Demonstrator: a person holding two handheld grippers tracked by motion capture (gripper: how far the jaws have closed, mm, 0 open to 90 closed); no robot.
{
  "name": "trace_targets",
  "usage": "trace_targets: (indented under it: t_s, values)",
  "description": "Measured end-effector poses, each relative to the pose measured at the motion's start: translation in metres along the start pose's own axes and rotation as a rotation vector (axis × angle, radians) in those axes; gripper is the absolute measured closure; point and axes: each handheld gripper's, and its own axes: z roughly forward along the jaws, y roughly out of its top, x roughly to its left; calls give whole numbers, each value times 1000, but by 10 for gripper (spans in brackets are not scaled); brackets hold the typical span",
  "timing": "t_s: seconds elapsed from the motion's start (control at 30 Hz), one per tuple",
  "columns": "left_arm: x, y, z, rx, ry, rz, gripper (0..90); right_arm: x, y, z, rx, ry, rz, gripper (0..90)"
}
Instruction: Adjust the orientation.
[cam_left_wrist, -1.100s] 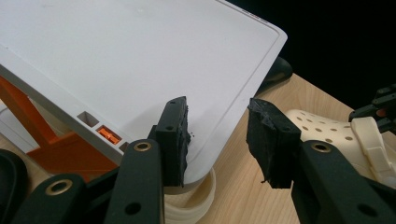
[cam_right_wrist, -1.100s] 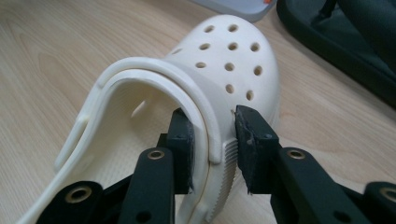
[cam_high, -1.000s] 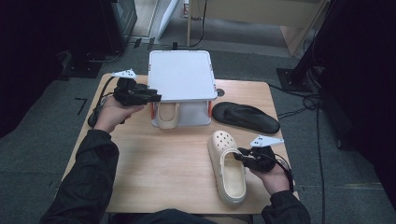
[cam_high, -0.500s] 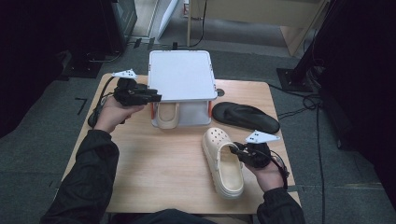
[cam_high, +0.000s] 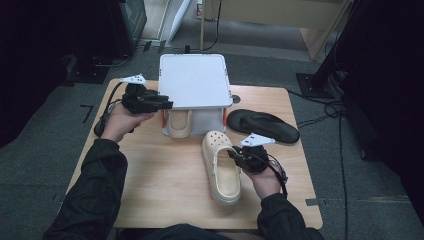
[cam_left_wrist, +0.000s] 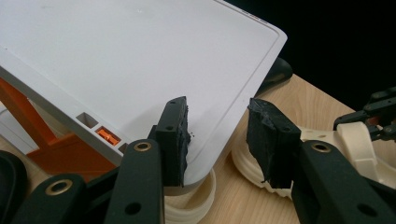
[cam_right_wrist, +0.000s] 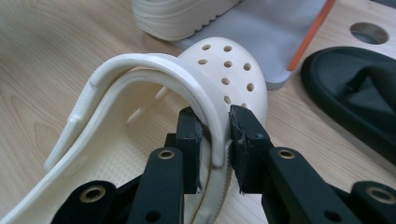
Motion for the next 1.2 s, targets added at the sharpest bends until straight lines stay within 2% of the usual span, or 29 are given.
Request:
trace_targets:
  t_s: [0.17, 0.23, 0.4, 0.53, 0.67, 0.83, 0.93, 1.0, 1.1, 1.2]
  values:
    - [0, 0, 0, -1, 0, 0, 591, 9, 2, 14, 12, 9, -2, 740]
    - [0, 0, 0, -2, 0, 1, 591, 13, 2, 17, 14, 4, -16, 737]
    - [0, 0, 0, -2, 0, 0, 591, 18, 0, 20, 6, 18, -6, 723]
    - [0, 0, 0, -3, 0, 0, 590, 17, -1, 20, 4, 21, -2, 716]
    - [0, 0, 1, -4, 0, 0, 590, 15, -4, 23, 3, 51, 19, 655]
    - [0, 0, 1, -5, 0, 0, 591, 14, -5, 26, -3, 47, 18, 605]
    - [-1, 0, 1, -4, 1, 1, 591, 13, -6, 29, -7, 43, 37, 575]
    - [-1, 0, 1, -4, 2, 1, 591, 14, -6, 32, -12, 36, 30, 568]
    - [-1, 0, 1, -4, 4, 2, 591, 16, -5, 35, -18, 11, 6, 577]
    - [-1, 0, 1, -6, 2, 1, 591, 18, -4, 34, -24, 2, -12, 638]
